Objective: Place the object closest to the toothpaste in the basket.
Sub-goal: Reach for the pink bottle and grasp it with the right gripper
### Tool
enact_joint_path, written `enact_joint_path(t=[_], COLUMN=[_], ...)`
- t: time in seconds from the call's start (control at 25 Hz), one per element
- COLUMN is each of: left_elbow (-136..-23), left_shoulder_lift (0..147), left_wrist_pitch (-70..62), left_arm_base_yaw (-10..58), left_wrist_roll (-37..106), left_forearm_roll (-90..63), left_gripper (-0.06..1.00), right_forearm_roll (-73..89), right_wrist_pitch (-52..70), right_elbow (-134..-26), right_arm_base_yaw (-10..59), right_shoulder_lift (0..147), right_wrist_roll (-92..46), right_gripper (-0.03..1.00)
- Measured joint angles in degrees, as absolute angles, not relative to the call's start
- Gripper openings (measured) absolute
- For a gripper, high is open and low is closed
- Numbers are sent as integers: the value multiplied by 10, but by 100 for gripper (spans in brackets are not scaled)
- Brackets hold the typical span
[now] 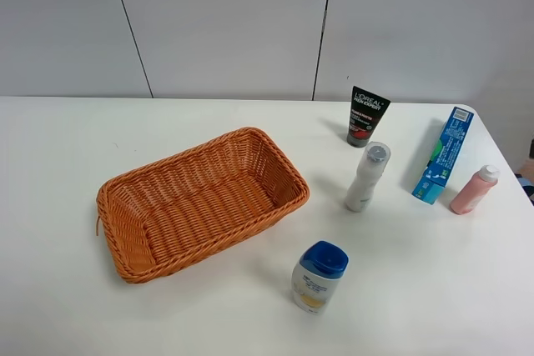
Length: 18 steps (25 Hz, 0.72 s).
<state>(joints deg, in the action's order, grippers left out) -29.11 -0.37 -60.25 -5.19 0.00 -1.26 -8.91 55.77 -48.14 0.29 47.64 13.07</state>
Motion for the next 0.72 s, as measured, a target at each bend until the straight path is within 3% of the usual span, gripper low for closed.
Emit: enact_joint_path(t=[0.36,0.72], left_elbow=[-291,-291], left_shoulder_lift=[-4,-4], left_wrist_pitch=[-603,-603], left_arm_base_yaw=[-52,-52], left_wrist_roll=[0,0], left_forearm_roll=[-13,-13], left_gripper=[99,99], right_forearm_roll=[-86,-60], right_wrist_pitch=[472,354], right_elbow=[-483,-483], right_arm_base_yaw=[-78,-85], right_shoulder_lift=[642,776], right_wrist_roll=[204,209], right_gripper=[99,99])
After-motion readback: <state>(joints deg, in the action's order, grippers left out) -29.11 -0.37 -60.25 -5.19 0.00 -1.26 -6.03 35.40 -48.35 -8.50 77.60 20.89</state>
